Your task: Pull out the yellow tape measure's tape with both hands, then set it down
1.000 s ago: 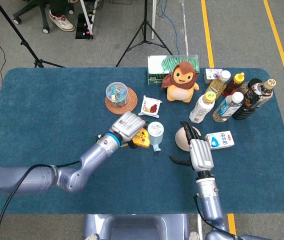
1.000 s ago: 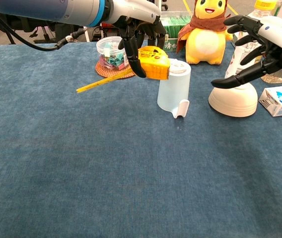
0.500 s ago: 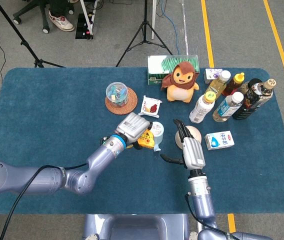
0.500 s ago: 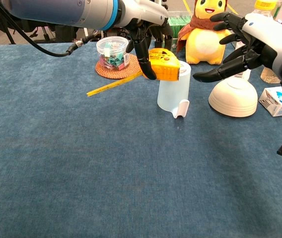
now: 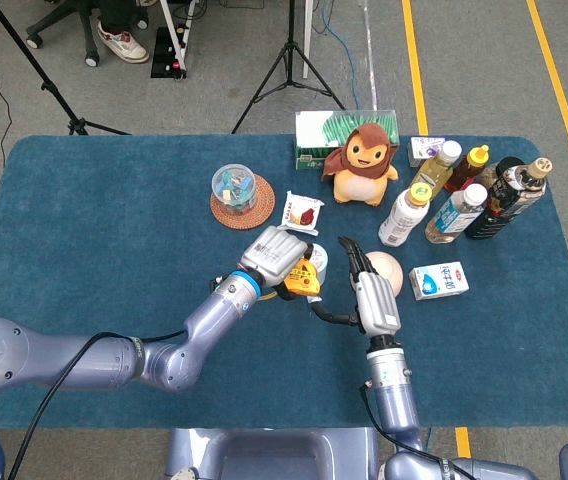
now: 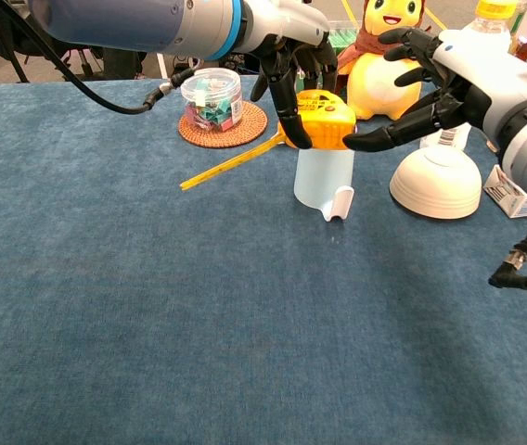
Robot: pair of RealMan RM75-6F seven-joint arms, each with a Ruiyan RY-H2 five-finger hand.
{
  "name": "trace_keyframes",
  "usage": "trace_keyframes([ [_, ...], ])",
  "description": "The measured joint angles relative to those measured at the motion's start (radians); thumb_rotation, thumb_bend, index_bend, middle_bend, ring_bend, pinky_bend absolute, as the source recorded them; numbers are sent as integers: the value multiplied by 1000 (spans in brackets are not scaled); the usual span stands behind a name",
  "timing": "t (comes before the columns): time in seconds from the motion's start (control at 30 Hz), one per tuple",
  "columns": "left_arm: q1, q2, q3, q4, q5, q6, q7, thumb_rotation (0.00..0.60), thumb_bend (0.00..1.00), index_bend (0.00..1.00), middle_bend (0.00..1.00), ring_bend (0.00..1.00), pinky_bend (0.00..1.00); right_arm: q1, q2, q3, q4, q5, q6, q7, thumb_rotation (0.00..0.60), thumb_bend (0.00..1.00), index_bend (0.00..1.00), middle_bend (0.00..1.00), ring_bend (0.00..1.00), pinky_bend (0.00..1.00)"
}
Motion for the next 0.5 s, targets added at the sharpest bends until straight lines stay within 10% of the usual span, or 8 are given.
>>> trace_keyframes([
  [0.5, -3, -4, -21, -12, -19, -9, -9, 562, 252, 598, 486, 419, 553, 14, -10, 8, 21, 19, -3, 21, 549, 150, 0, 84, 152, 269],
])
